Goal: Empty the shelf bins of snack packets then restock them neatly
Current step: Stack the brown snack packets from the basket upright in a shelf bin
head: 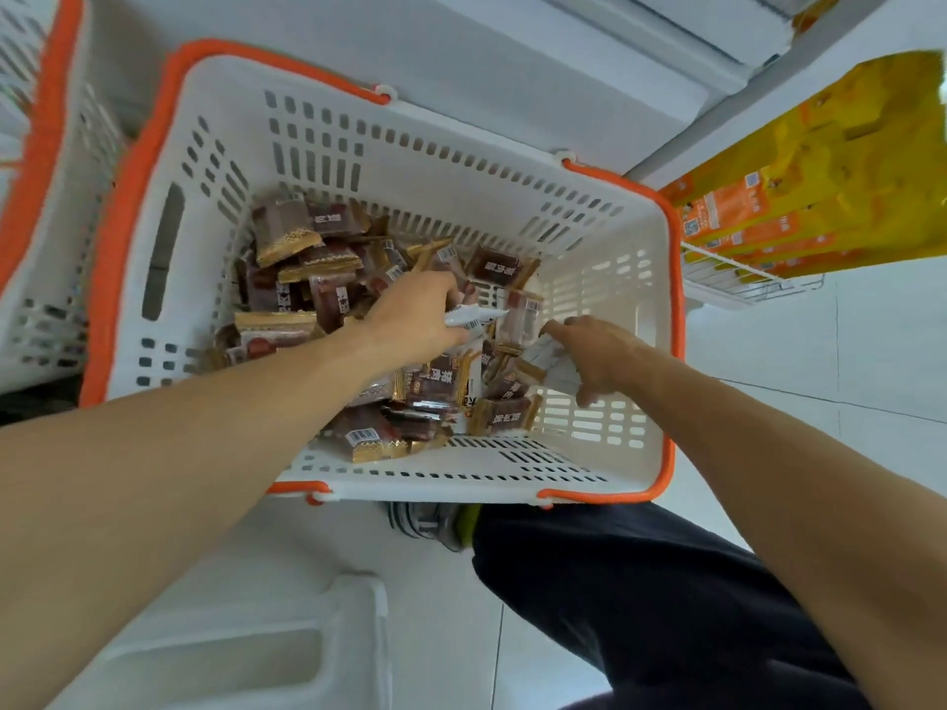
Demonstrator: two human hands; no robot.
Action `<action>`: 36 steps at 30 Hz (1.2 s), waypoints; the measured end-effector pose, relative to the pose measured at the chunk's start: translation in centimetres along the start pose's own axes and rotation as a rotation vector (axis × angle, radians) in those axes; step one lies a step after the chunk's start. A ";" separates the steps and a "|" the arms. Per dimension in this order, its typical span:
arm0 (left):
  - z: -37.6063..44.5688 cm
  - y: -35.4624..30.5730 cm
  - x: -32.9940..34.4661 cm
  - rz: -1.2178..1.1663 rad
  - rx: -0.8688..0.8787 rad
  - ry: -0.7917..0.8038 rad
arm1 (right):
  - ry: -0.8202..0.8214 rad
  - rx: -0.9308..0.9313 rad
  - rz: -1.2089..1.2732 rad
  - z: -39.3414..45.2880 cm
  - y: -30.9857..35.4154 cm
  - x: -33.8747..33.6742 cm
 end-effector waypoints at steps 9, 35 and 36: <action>-0.1 0.6 1.6 -0.138 -0.017 -0.032 | -0.011 -0.084 -0.038 0.2 -0.8 -0.9; -1.7 0.2 -0.1 -0.448 -0.201 -0.049 | -0.321 0.408 1.481 -4.5 0.9 -5.4; -1.8 -0.3 -0.8 -0.487 -0.205 -0.065 | -0.346 0.386 1.648 -5.5 1.3 -6.4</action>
Point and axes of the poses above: each hand's wrist, its own z-axis towards the middle knuckle, its own x-axis out of the palm, y = z × x, the point moved 1 cm from there along z, towards the middle knuckle, and after that the axes turned 2 degrees about -z, right-handed, at the moved point
